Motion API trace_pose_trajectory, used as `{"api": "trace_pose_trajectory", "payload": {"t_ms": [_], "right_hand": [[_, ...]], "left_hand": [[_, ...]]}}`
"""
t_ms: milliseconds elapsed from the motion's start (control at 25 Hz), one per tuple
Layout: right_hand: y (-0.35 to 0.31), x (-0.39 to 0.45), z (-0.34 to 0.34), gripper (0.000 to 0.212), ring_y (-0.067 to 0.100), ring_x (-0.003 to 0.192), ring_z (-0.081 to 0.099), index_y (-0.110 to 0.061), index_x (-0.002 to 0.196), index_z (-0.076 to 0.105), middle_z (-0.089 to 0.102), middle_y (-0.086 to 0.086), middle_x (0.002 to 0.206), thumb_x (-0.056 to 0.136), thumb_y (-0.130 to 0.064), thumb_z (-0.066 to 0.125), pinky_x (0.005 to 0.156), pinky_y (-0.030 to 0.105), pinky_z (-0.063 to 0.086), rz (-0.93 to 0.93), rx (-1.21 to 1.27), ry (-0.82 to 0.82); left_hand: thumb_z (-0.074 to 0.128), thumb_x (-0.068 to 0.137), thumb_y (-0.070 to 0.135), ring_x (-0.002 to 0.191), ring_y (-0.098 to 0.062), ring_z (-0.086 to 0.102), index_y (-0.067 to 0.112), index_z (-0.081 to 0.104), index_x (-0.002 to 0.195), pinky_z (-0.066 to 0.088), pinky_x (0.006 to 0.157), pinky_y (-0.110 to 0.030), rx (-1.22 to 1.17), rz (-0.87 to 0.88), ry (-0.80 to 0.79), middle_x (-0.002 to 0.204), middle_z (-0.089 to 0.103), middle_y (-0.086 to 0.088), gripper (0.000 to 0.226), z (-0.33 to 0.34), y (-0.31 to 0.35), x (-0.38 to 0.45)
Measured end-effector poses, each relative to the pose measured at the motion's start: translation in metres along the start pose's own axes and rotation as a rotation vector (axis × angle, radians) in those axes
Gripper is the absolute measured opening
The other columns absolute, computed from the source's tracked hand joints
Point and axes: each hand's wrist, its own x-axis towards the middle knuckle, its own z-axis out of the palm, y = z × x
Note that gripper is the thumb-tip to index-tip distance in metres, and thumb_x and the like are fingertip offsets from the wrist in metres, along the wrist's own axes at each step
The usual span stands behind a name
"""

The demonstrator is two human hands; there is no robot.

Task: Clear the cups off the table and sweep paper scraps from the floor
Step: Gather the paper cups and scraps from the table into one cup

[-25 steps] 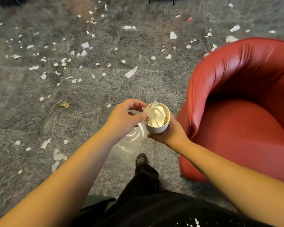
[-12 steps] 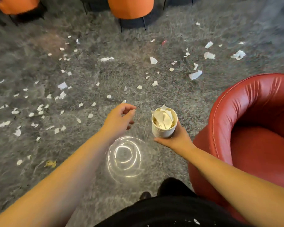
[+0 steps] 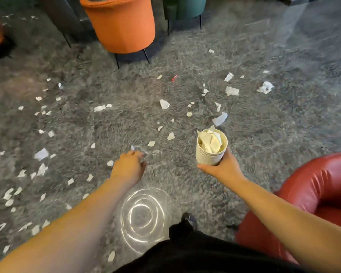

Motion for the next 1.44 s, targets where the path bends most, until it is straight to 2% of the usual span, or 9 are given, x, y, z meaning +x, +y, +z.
{"api": "trace_pose_trajectory", "payload": {"t_ms": [120, 240, 360, 600, 840, 1120, 1240, 1360, 1440], "right_hand": [[-0.023, 0.082, -0.018, 0.1, -0.008, 0.098, 0.053, -0.046, 0.137, 0.029, 0.049, -0.041, 0.106, 0.055, -0.049, 0.086, 0.08, 0.017, 0.043, 0.025, -0.03, 0.041], [-0.035, 0.148, -0.027, 0.098, -0.024, 0.089, 0.05, -0.051, 0.134, 0.029, 0.051, -0.045, 0.099, 0.054, -0.05, 0.086, 0.07, 0.006, 0.039, 0.055, -0.021, 0.113], [-0.036, 0.212, -0.033, 0.095, -0.032, 0.087, 0.046, -0.055, 0.128, 0.029, 0.049, -0.054, 0.094, 0.052, -0.051, 0.086, 0.067, 0.005, 0.036, 0.087, -0.027, 0.185], [-0.055, 0.372, -0.047, 0.096, -0.024, 0.083, 0.049, -0.043, 0.134, 0.034, 0.051, -0.04, 0.097, 0.055, -0.043, 0.089, 0.062, 0.004, 0.037, 0.159, -0.018, 0.294], [-0.08, 0.519, -0.074, 0.087, -0.02, 0.085, 0.054, -0.053, 0.12, 0.033, 0.055, -0.035, 0.096, 0.053, -0.043, 0.087, 0.062, 0.008, 0.039, 0.219, 0.011, 0.392], [-0.074, 0.714, -0.137, 0.083, -0.013, 0.093, 0.055, -0.049, 0.12, 0.038, 0.059, -0.029, 0.102, 0.056, -0.034, 0.089, 0.067, 0.01, 0.039, 0.229, 0.033, 0.432], [-0.079, 0.815, -0.18, 0.078, -0.003, 0.096, 0.058, -0.054, 0.114, 0.038, 0.06, -0.022, 0.105, 0.057, -0.033, 0.087, 0.072, 0.017, 0.044, 0.209, 0.012, 0.403], [-0.092, 0.909, -0.226, 0.082, 0.01, 0.101, 0.06, -0.036, 0.125, 0.04, 0.062, -0.012, 0.112, 0.058, -0.032, 0.087, 0.083, 0.033, 0.05, 0.202, -0.02, 0.381], [-0.099, 0.964, -0.249, 0.083, 0.01, 0.101, 0.06, -0.033, 0.127, 0.04, 0.061, -0.012, 0.113, 0.059, -0.033, 0.087, 0.083, 0.032, 0.049, 0.193, -0.037, 0.383]], "left_hand": [[0.044, 0.099, 0.038, 0.126, -0.028, 0.042, 0.024, 0.048, 0.136, 0.041, 0.096, -0.039, 0.08, 0.087, -0.02, 0.136, 0.051, -0.005, 0.04, -0.031, 0.023, 0.082], [0.043, 0.099, 0.039, 0.126, -0.029, 0.043, 0.025, 0.047, 0.137, 0.041, 0.097, -0.039, 0.087, 0.121, -0.066, 0.137, 0.05, -0.005, 0.04, -0.05, 0.045, 0.156], [0.042, 0.099, 0.037, 0.126, -0.028, 0.043, 0.022, 0.046, 0.137, 0.042, 0.098, -0.041, 0.129, 0.187, -0.1, 0.136, 0.05, -0.006, 0.041, -0.06, 0.059, 0.234], [0.043, 0.098, 0.037, 0.128, -0.029, 0.039, 0.021, 0.04, 0.139, 0.037, 0.1, -0.041, 0.146, 0.311, -0.137, 0.14, 0.046, -0.006, 0.044, -0.09, 0.076, 0.426], [0.045, 0.096, 0.039, 0.125, -0.031, 0.042, 0.021, 0.041, 0.136, 0.041, 0.098, -0.043, 0.19, 0.396, -0.171, 0.135, 0.049, -0.008, 0.043, -0.126, 0.131, 0.595], [0.045, 0.096, 0.04, 0.127, -0.031, 0.04, 0.02, 0.038, 0.139, 0.038, 0.098, -0.043, 0.196, 0.488, -0.143, 0.137, 0.049, -0.008, 0.048, -0.158, 0.218, 0.8], [0.045, 0.097, 0.039, 0.131, -0.031, 0.038, 0.021, 0.034, 0.142, 0.036, 0.102, -0.044, 0.179, 0.456, -0.128, 0.14, 0.047, -0.009, 0.05, -0.18, 0.268, 0.895], [0.044, 0.098, 0.038, 0.131, -0.031, 0.037, 0.02, 0.035, 0.142, 0.036, 0.103, -0.044, 0.161, 0.439, -0.126, 0.14, 0.046, -0.009, 0.049, -0.21, 0.313, 0.976], [0.044, 0.097, 0.038, 0.129, -0.03, 0.038, 0.021, 0.037, 0.14, 0.037, 0.102, -0.044, 0.168, 0.429, -0.11, 0.138, 0.048, -0.008, 0.047, -0.228, 0.336, 1.023]]}}
